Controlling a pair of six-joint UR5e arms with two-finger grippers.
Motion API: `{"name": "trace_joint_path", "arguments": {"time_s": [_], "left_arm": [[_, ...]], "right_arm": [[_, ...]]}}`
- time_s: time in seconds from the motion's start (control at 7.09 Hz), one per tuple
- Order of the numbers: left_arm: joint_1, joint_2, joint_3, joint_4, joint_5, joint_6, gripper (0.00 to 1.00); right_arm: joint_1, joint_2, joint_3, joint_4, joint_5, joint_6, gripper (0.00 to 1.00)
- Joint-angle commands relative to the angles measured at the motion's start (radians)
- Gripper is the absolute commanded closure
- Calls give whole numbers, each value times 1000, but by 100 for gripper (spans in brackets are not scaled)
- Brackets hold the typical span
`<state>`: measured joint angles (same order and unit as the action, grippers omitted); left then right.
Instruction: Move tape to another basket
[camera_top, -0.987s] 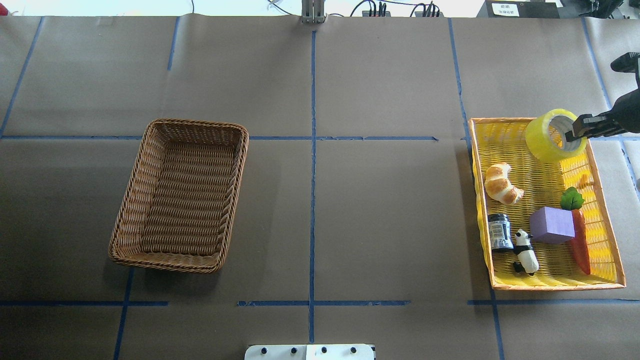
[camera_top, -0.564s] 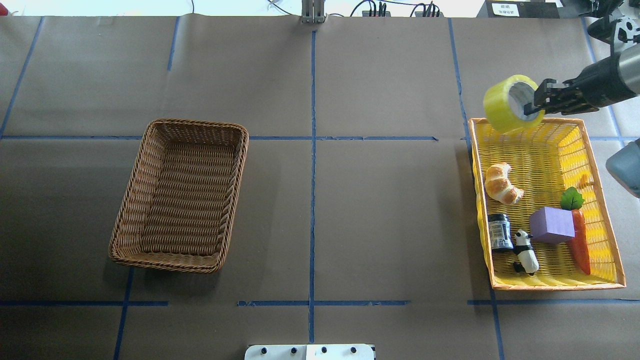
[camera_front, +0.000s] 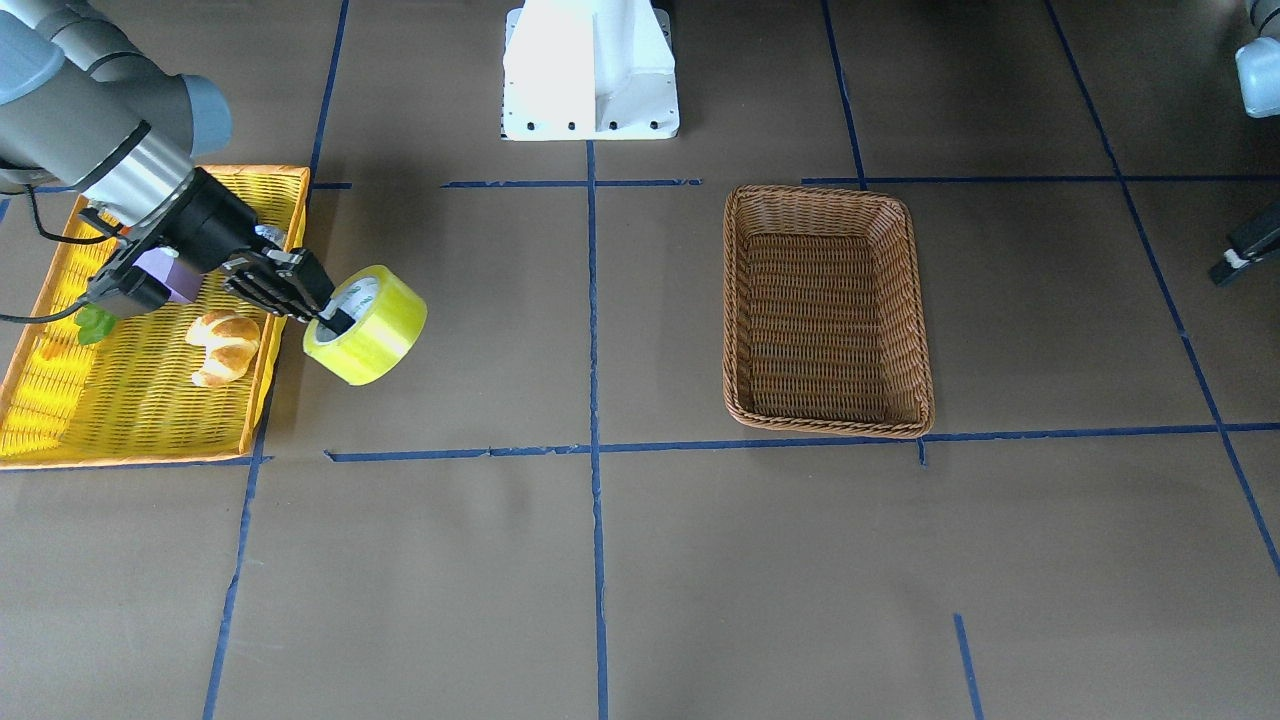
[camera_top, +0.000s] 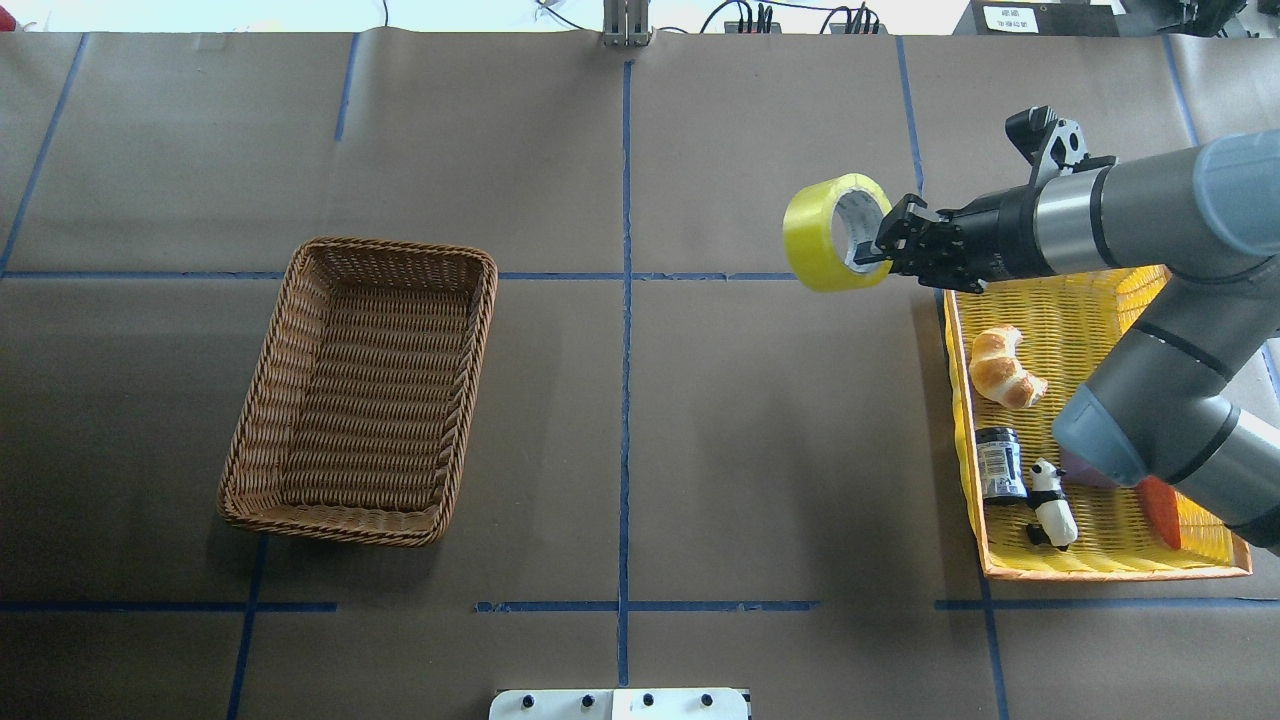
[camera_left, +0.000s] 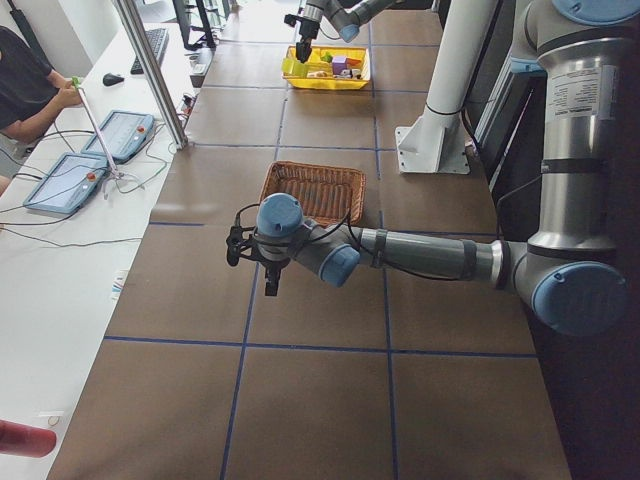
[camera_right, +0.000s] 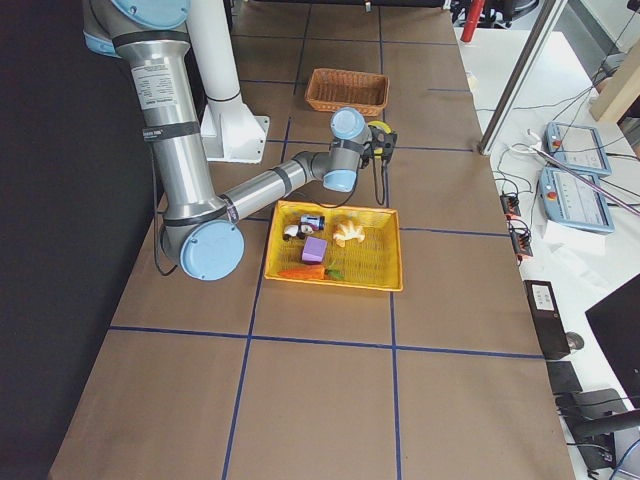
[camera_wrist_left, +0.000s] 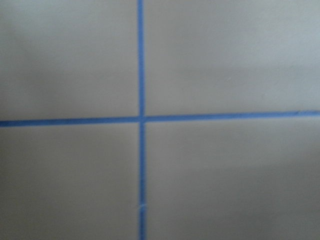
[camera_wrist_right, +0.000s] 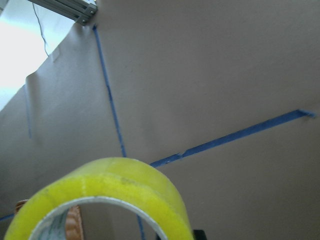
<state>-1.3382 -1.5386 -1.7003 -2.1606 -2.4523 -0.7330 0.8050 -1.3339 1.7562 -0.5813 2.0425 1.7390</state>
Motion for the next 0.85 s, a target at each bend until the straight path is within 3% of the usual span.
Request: {"name": "trace_joint_path", "arguments": {"time_s": [0.0, 0.28, 0.42, 0.71], "left_arm": [[141, -98, 2, -259, 4, -459, 0], [219, -210, 1, -403, 27, -765, 0], [278, -222, -1, -571, 92, -965, 0], [446, -232, -2, -877, 320, -1290, 0]], "right_arm": [[-107, 9, 0, 192, -158, 202, 99], [-183, 9, 3, 335, -275, 325, 99], [-241, 9, 3, 419, -350, 359, 98], [-346, 22, -3, 541, -451, 359, 98]]}}
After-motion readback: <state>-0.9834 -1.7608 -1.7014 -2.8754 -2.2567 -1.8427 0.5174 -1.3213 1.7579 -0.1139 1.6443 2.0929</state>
